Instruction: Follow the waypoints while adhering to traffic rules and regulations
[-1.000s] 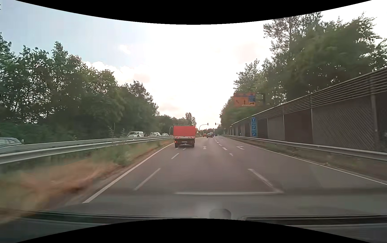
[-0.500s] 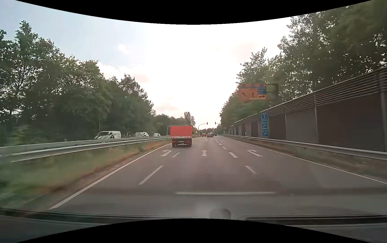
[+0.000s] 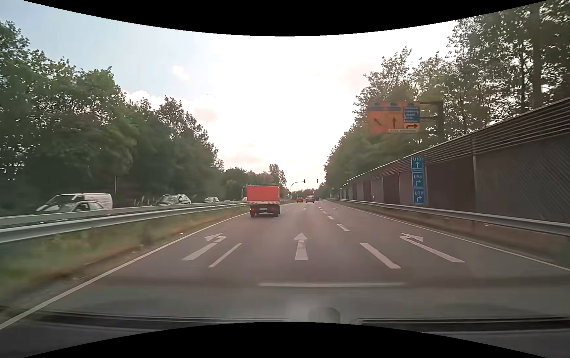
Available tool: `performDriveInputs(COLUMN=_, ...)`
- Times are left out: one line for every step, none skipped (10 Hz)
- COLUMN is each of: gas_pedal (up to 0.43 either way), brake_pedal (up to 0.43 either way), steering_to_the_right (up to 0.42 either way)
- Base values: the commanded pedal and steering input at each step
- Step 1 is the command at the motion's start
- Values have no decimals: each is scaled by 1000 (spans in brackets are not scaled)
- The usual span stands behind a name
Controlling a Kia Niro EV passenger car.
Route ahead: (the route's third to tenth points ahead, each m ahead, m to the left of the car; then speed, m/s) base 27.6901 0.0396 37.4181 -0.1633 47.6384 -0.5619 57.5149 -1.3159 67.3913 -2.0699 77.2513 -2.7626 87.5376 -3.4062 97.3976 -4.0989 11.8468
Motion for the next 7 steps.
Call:
performDriveInputs(gas_pedal=319, brake_pedal=0, steering_to_the_right=0)
performDriveInputs(gas_pedal=311, brake_pedal=0, steering_to_the_right=1)
performDriveInputs(gas_pedal=311, brake_pedal=0, steering_to_the_right=1)
performDriveInputs(gas_pedal=311, brake_pedal=0, steering_to_the_right=1)
performDriveInputs(gas_pedal=287, brake_pedal=0, steering_to_the_right=0)
performDriveInputs(gas_pedal=280, brake_pedal=0, steering_to_the_right=1)
performDriveInputs(gas_pedal=268, brake_pedal=0, steering_to_the_right=1)
